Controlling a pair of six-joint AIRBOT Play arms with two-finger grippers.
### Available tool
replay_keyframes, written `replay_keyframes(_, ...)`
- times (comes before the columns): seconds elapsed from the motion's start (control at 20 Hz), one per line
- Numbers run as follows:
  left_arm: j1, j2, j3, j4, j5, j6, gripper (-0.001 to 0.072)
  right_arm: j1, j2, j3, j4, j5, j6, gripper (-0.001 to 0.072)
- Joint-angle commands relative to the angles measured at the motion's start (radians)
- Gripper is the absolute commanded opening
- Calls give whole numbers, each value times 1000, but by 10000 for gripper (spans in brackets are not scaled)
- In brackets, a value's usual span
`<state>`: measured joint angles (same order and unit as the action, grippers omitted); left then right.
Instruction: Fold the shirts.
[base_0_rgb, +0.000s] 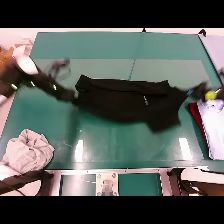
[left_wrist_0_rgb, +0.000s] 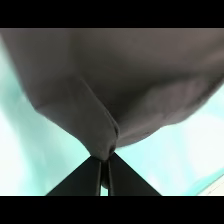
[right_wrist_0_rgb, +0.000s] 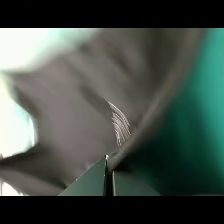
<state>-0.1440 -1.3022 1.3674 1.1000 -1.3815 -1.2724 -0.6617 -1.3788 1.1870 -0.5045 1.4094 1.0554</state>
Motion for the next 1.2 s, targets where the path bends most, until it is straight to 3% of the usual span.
replay_keyframes(0.0, 0, 64, 422, -86, -23, -14, 22, -9, 220, 236, 383, 11, 39, 16)
replay_keyframes(0.1, 9, 98, 677, -78, 29, -92, 22, -43, 329, 394, 500, -116, 73, 16)
replay_keyframes(0.2, 9, 150, 840, -13, 116, -213, 22, -98, 429, 536, 512, -269, 111, 16)
replay_keyframes(0.35, 9, 327, 795, 135, 271, -340, 22, -196, 551, 633, 512, -404, 138, 16)
replay_keyframes(0.5, 9, 475, 735, 367, 225, -465, 22, -254, 637, 637, 512, -460, 138, 16)
replay_keyframes(0.85, 9, 523, 682, 455, 66, -482, 23, -251, 662, 590, 462, -370, 138, 15)
replay_keyframes(1.05, 9, 455, 365, 444, 83, -482, 22, -113, 658, 328, 381, -347, 104, 16)
replay_keyframes(1.15, 9, 381, 170, 442, 202, -480, 22, 6, 628, 152, 263, -366, 80, 15)
